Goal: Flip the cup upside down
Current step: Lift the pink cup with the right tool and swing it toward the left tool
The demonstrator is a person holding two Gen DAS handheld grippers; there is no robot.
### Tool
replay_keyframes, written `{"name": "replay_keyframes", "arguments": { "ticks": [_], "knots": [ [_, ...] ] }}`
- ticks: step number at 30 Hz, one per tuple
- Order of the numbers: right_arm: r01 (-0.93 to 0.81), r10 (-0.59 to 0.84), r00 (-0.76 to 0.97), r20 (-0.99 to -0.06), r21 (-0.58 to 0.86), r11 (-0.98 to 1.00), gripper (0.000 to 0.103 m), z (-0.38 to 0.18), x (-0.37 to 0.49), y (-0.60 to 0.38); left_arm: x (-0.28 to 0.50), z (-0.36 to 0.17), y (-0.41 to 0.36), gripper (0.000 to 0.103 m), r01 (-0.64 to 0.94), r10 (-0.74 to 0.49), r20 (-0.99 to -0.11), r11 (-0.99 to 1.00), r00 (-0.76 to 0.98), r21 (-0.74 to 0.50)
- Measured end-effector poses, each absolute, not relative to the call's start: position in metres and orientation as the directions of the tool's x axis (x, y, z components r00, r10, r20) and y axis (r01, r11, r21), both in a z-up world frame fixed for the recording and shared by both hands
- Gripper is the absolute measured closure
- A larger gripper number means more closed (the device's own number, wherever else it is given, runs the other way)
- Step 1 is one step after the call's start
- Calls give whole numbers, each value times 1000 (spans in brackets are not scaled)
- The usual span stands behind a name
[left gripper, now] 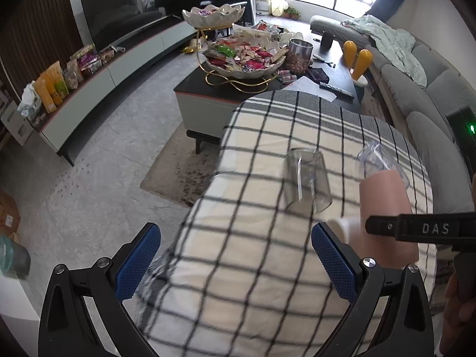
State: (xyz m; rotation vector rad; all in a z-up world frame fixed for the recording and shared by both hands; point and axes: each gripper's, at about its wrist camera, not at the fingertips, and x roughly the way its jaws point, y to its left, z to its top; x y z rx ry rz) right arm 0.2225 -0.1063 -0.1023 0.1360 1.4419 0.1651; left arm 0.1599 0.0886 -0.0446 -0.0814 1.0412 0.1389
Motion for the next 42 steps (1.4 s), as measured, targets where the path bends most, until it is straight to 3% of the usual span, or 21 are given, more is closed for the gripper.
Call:
{"name": "replay_keyframes", "arguments": {
  "ticks": [9,21,25,28,34,42],
  "knots": [
    [78,295,92,-951,302,950,31,-157,156,-75,106,-60,125,0,-110,93,-844,993,528,40],
    [153,246,88,-965,258,954,31,-208,135,-51,90,-94,141,0,-23,20,-861,1000,508,10],
    [152,238,105,-966,252,956,30,-205,134,-48,91,-98,141,0,-23,16,-865,1000,502,5],
    [147,248,123,-961,265,953,21,-195,133,-53,91,-93,140,0,-26,23,-860,1000,509,11],
    [168,253,212,-944,290,942,19,-167,122,-70,88,-82,130,0,-21,13,-870,1000,492,3],
    [272,88,417,-905,216,938,11,-114,83,-132,102,-89,84,0,57,-58,-939,998,338,-41]
  ]
}}
